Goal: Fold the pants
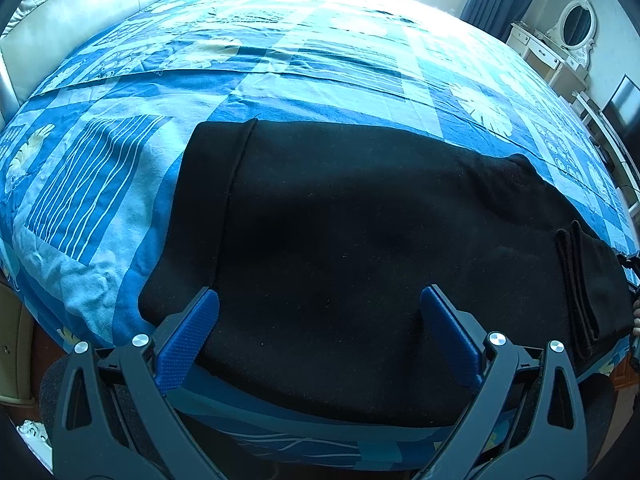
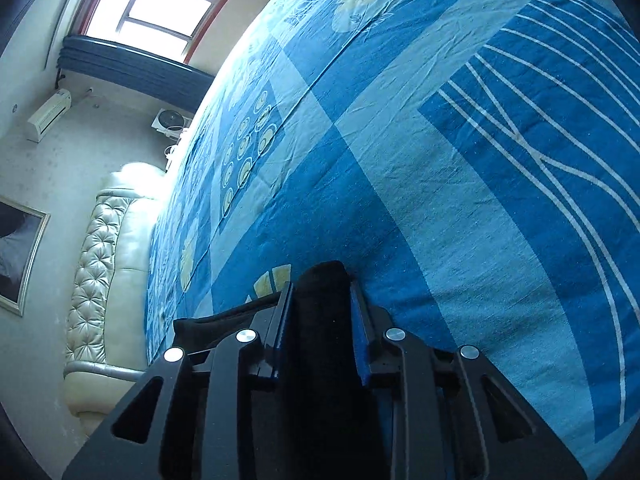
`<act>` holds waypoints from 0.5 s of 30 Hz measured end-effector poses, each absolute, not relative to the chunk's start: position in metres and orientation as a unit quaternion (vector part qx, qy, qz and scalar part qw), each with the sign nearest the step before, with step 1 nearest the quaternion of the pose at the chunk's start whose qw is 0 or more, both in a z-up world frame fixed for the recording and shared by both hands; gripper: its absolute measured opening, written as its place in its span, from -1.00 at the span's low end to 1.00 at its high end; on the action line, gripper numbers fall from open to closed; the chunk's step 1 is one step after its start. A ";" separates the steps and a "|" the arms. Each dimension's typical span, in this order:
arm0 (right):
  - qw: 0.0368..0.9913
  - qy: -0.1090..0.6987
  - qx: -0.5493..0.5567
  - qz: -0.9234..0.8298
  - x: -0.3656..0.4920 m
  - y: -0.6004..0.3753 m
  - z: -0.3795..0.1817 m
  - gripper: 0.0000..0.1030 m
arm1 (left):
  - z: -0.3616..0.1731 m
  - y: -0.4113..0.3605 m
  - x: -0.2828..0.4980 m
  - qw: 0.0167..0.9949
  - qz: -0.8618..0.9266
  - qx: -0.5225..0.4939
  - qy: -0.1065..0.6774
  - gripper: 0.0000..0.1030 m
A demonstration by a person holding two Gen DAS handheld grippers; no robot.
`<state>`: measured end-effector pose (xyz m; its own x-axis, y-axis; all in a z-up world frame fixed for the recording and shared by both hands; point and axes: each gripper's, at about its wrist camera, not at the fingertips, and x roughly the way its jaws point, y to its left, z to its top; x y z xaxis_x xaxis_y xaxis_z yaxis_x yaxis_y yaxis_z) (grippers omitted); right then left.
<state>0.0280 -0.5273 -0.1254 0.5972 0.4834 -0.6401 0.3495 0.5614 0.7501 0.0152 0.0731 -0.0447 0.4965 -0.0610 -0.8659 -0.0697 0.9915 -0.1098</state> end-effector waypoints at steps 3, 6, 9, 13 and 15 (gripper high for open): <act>0.749 0.430 0.499 0.069 0.008 -0.534 -0.122 -0.13 | -0.043 0.074 0.014 0.864 0.001 -0.067 0.499 0.95; 0.745 0.430 0.502 0.084 -0.019 -0.531 -0.118 -0.03 | -0.043 0.074 0.014 0.864 0.001 -0.069 0.499 0.95; 0.733 0.431 0.518 0.092 -0.050 -0.530 -0.122 -0.02 | -0.043 0.073 0.014 0.864 0.001 -0.068 0.499 0.95; 0.715 0.423 0.547 0.106 -0.084 -0.529 -0.135 0.01 | -0.044 0.072 0.014 0.864 0.000 -0.066 0.500 0.95; 0.706 0.410 0.567 0.110 -0.092 -0.530 -0.143 0.01 | -0.044 0.072 0.013 0.864 0.000 -0.066 0.500 0.95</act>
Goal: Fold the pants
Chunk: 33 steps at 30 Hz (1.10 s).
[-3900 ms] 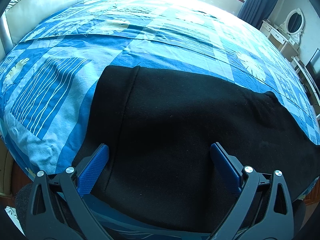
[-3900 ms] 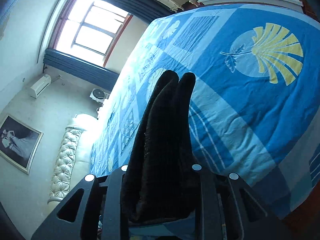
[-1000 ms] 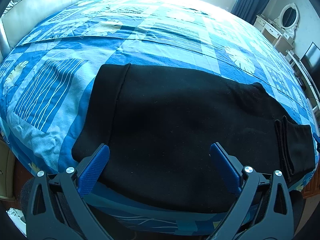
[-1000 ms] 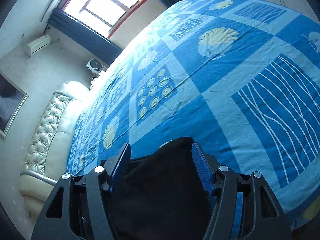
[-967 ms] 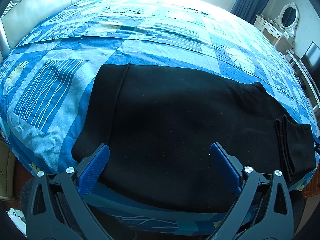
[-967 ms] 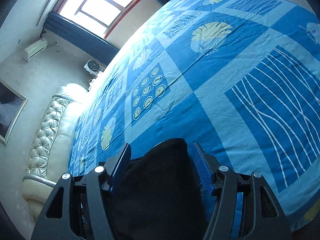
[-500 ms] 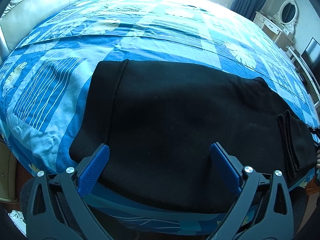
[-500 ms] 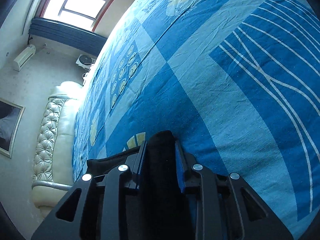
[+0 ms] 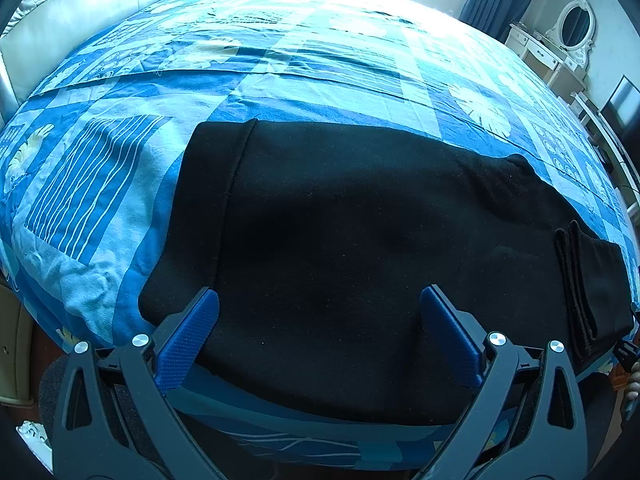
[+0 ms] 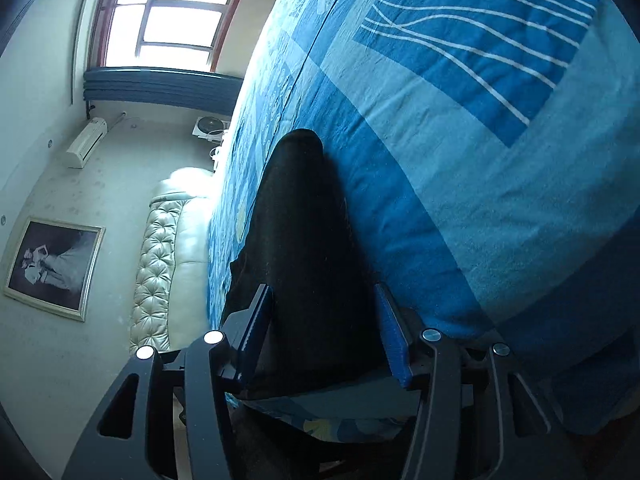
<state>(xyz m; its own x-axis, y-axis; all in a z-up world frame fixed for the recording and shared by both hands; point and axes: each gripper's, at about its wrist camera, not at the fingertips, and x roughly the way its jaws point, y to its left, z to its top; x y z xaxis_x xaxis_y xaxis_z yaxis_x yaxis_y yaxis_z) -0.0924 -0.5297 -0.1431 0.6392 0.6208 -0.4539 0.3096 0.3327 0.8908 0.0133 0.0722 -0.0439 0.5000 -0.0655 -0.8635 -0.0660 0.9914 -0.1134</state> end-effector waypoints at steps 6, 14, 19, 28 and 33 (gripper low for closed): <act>0.722 0.414 0.546 0.096 -0.099 -0.532 -0.151 -0.39 | -0.043 0.074 0.013 0.863 -0.001 -0.071 0.500 0.95; 0.726 0.411 0.544 0.089 -0.098 -0.536 -0.148 -0.46 | -0.042 0.074 0.012 0.863 -0.001 -0.071 0.500 0.95; 0.733 0.414 0.534 0.079 -0.097 -0.529 -0.144 -0.47 | -0.041 0.075 0.012 0.864 0.000 -0.072 0.499 0.95; 0.737 0.415 0.528 0.071 -0.096 -0.528 -0.141 -0.46 | -0.043 0.072 0.011 0.864 0.000 -0.063 0.499 0.95; 0.741 0.418 0.522 0.060 -0.096 -0.527 -0.138 -0.45 | -0.043 0.068 0.010 0.867 0.001 -0.048 0.497 0.95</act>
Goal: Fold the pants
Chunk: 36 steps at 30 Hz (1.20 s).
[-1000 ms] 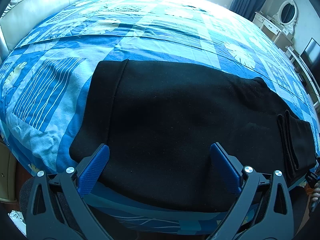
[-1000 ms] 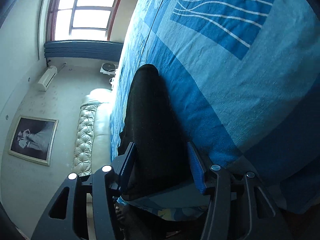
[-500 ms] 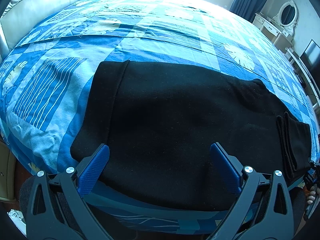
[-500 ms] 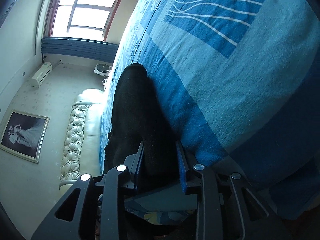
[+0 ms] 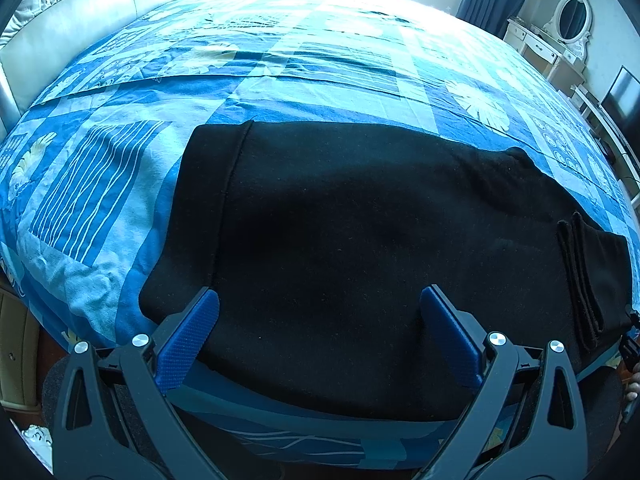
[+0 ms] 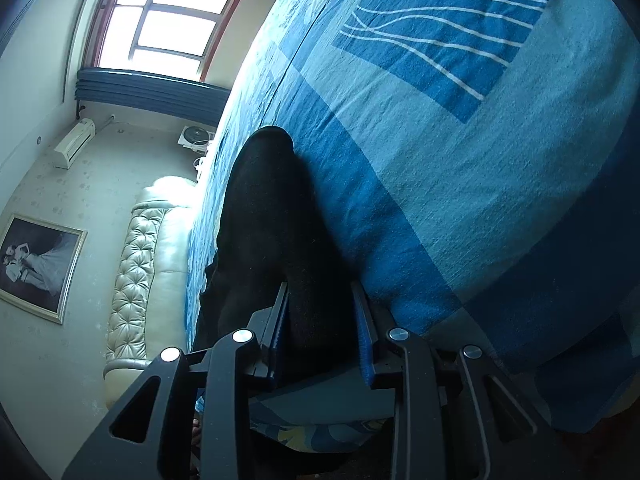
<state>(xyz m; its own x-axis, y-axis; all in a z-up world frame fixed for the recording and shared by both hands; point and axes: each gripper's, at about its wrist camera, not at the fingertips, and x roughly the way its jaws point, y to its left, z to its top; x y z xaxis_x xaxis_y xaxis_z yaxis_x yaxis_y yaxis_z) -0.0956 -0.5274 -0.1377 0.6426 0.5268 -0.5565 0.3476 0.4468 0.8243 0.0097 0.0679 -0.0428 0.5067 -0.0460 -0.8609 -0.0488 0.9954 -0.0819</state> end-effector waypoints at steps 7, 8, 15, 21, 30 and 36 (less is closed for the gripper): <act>0.746 0.425 0.510 0.057 -0.092 -0.523 -0.133 -0.44 | -0.043 0.068 0.011 0.866 0.003 -0.049 0.497 0.95; 0.747 0.424 0.509 0.056 -0.093 -0.523 -0.133 -0.44 | -0.043 0.069 0.012 0.866 0.003 -0.050 0.498 0.95; 0.749 0.422 0.509 0.048 -0.093 -0.519 -0.131 -0.44 | -0.043 0.067 0.011 0.867 0.006 -0.045 0.496 0.95; 0.750 0.424 0.506 0.046 -0.091 -0.517 -0.130 -0.43 | -0.042 0.069 0.012 0.866 0.007 -0.054 0.498 0.95; 0.752 0.424 0.503 0.041 -0.090 -0.512 -0.128 -0.41 | -0.045 0.068 0.012 0.866 0.007 -0.046 0.498 0.95; 0.758 0.424 0.495 0.034 -0.089 -0.508 -0.125 -0.34 | -0.049 0.069 0.013 0.865 -0.003 -0.044 0.500 0.95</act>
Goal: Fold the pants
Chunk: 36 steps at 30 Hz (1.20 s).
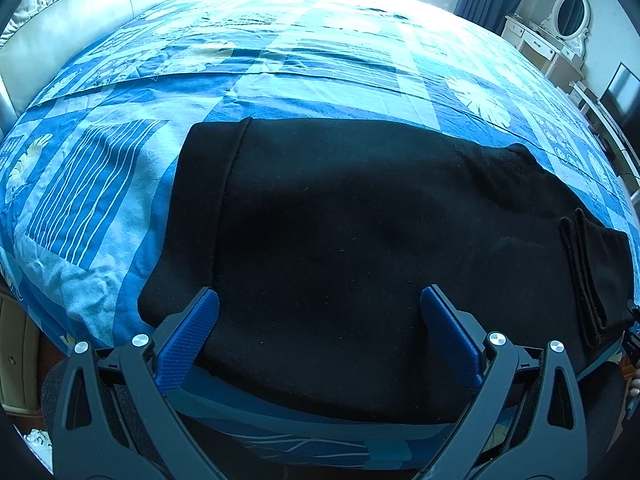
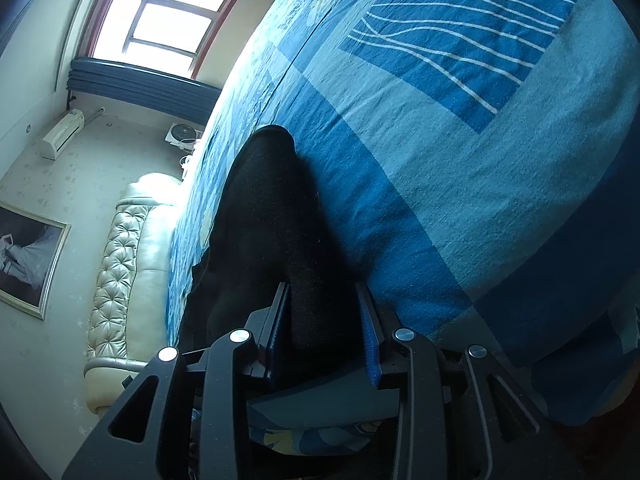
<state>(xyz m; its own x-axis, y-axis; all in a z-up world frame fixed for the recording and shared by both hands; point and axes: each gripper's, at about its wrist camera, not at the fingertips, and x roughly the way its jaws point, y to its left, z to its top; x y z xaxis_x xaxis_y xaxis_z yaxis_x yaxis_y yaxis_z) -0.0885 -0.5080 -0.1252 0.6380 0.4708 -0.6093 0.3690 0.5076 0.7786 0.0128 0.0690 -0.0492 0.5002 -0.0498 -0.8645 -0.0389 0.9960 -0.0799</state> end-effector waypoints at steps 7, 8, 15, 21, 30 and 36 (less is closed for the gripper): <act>0.782 0.430 0.449 0.038 -0.079 -0.490 -0.111 0.01 | -0.049 0.072 0.013 0.864 -0.012 -0.051 0.501 0.95; 0.781 0.431 0.451 0.035 -0.078 -0.489 -0.109 0.09 | -0.050 0.072 0.014 0.864 -0.015 -0.052 0.501 0.95; 0.815 0.381 0.420 -0.122 -0.089 -0.502 -0.041 0.13 | -0.051 0.072 0.014 0.865 -0.027 -0.039 0.500 0.95; 0.808 0.384 0.445 0.049 -0.053 -0.415 -0.017 0.23 | -0.052 0.072 0.015 0.868 -0.035 -0.031 0.495 0.95; 0.754 0.476 0.421 0.168 0.010 -0.279 -0.072 0.23 | -0.049 0.073 0.016 0.868 -0.034 -0.031 0.494 0.95; 0.751 0.511 0.382 0.171 0.025 -0.249 -0.088 0.31 | -0.021 0.081 0.016 0.876 -0.042 -0.064 0.476 0.95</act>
<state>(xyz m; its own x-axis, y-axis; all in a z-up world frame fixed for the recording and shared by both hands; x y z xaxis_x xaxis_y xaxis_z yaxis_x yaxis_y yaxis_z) 0.0249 -0.2489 -0.0882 0.4195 0.6477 -0.6360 0.1329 0.6492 0.7489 0.0155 0.0807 -0.0209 0.5441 -0.1340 -0.8282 0.0119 0.9883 -0.1521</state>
